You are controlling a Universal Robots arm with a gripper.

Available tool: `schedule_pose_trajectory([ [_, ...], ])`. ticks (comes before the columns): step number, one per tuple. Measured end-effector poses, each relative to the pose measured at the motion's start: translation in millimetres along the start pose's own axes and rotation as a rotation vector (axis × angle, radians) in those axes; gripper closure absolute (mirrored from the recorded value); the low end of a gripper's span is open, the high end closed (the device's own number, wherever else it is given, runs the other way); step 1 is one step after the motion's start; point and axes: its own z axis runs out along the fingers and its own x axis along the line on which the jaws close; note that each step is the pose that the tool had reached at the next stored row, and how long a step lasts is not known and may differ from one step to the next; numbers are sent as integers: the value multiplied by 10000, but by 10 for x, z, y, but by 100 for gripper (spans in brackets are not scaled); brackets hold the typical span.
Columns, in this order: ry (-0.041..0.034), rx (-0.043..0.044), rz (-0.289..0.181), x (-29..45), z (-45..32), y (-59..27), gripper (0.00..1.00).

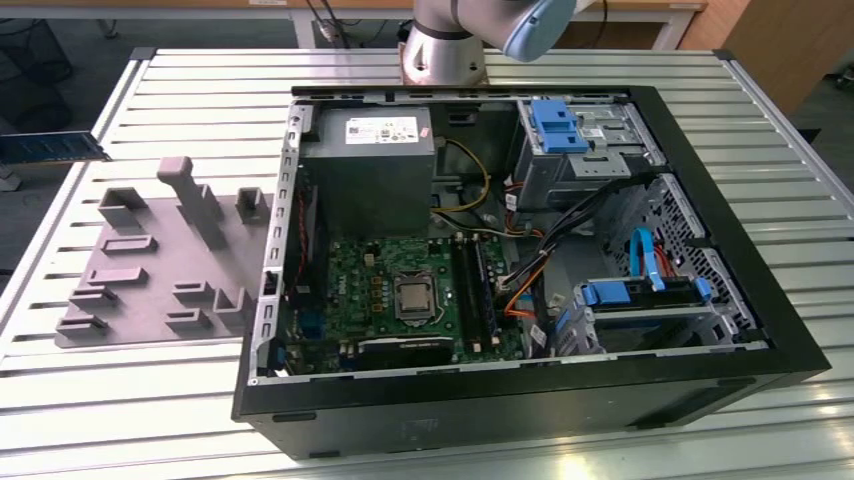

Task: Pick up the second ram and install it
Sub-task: 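Pick up the second ram and move it above second insertion slot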

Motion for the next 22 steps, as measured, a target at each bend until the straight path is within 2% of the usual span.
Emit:
schedule_pose_trajectory([
  [9,2,0,0,0,-4,0,86],
  [17,1,1,0,-3,-96,0,86],
  [22,0,2,0,-4,-116,0,86],
])
